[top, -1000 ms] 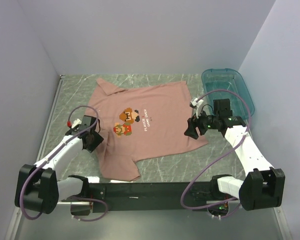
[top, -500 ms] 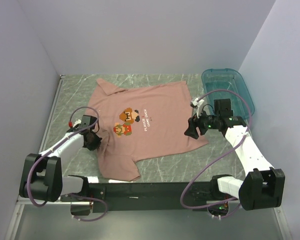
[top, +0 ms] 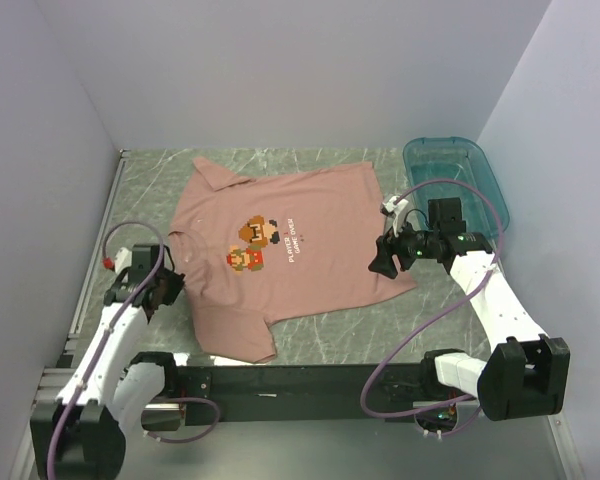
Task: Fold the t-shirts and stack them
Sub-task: Flatten the tshirt out
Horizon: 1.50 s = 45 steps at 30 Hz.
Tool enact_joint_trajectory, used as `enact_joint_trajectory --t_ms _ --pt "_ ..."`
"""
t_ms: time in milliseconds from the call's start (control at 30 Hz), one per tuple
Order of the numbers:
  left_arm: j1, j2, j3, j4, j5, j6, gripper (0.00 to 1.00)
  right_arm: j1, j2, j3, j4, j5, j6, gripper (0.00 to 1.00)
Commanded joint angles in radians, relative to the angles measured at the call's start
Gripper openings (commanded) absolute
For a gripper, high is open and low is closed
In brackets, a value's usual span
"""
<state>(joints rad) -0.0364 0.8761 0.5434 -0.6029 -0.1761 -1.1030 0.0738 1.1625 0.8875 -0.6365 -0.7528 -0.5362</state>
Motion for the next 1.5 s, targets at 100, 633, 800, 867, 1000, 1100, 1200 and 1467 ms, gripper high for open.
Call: enact_joint_trajectory --t_ms 100,633,800,867,1000,1100,1200,1467 --pt "0.067 -0.118 -0.105 -0.081 0.088 -0.181 0.05 -0.008 -0.020 0.019 0.003 0.006 -0.004 0.72" --pt "0.084 -0.235 0.046 -0.096 0.234 0.036 0.77 -0.005 0.017 0.039 -0.284 0.038 -0.301 0.72" --pt "0.086 -0.321 0.030 0.121 0.588 0.313 0.78 0.138 -0.024 0.022 -0.392 -0.024 -0.522 0.72" --pt "0.086 -0.318 0.058 0.137 0.576 0.351 0.80 0.254 -0.062 -0.018 -0.258 0.054 -0.443 0.72" --pt "0.086 -0.267 0.116 0.135 0.546 0.420 0.80 0.493 -0.084 -0.045 -0.143 0.096 -0.444 0.72" --pt "0.086 -0.246 0.195 0.080 0.463 0.488 0.80 0.735 -0.067 -0.056 -0.005 0.162 -0.432 0.73" --pt "0.086 -0.268 0.281 0.022 0.321 0.529 0.82 0.944 0.084 0.036 0.067 0.279 -0.397 0.72" --pt "0.086 -0.416 0.245 -0.018 0.201 0.459 0.83 1.239 0.435 0.206 0.276 0.466 -0.300 0.67"
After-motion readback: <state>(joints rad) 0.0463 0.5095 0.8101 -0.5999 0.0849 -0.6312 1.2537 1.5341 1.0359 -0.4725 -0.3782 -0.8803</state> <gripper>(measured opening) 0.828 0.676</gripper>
